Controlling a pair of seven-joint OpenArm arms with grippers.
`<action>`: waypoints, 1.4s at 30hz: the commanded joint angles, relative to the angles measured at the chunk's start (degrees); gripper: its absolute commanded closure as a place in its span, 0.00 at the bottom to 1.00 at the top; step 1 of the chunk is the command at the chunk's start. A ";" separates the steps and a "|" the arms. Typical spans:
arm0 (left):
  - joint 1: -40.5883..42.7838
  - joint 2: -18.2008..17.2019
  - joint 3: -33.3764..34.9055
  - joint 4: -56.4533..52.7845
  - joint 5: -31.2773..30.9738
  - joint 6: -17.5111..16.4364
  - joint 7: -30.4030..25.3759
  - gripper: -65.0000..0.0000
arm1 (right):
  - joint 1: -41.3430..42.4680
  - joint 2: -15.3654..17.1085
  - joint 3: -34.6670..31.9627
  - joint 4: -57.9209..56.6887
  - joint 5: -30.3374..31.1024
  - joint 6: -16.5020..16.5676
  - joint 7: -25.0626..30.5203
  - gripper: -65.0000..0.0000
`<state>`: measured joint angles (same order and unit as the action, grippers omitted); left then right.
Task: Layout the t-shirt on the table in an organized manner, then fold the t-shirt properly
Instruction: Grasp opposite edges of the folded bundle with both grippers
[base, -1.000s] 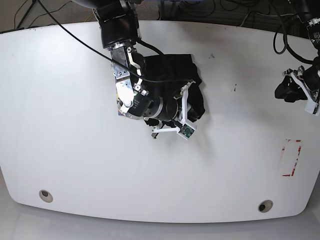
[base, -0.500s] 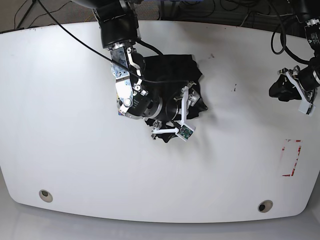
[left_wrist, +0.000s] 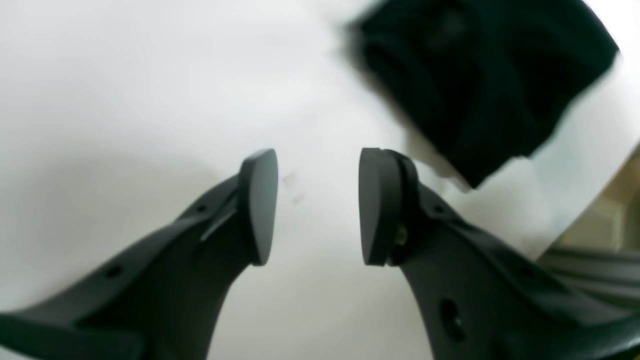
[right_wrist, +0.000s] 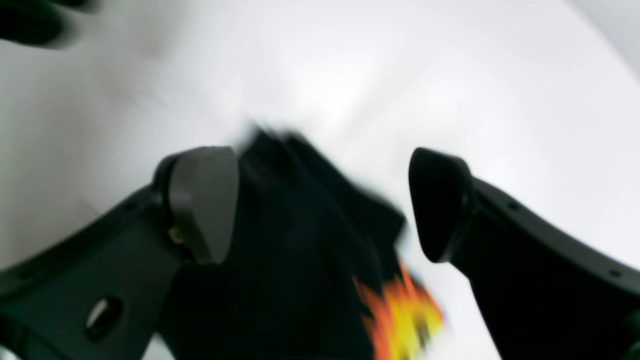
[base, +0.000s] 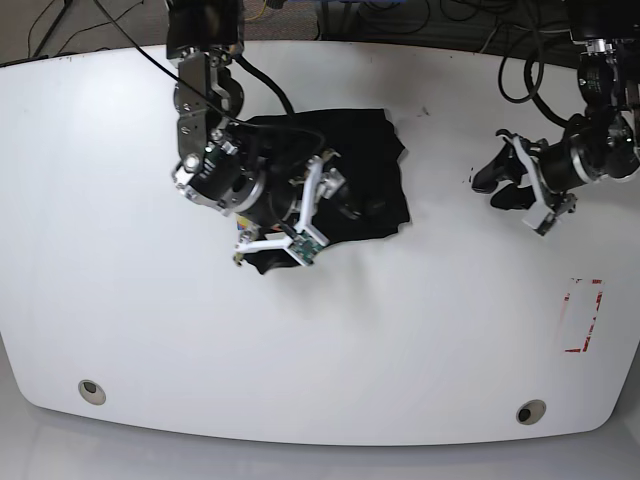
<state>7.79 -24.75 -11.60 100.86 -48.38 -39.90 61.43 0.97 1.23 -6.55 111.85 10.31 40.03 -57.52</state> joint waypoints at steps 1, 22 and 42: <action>-1.15 1.68 2.50 1.78 2.89 -0.10 -0.90 0.61 | -1.72 1.01 0.79 1.25 0.90 -0.03 1.03 0.22; -2.65 9.68 8.03 2.39 16.16 -0.10 -0.90 0.61 | -13.76 7.07 13.45 -10.18 18.40 -0.03 9.47 0.59; -4.93 9.68 11.90 2.48 16.42 -0.10 -0.81 0.61 | -11.39 8.04 18.11 3.36 18.93 -0.03 -0.20 0.59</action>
<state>4.14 -15.00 -0.19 102.15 -31.20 -39.90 61.63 -12.27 8.97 11.29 113.73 28.49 39.75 -57.71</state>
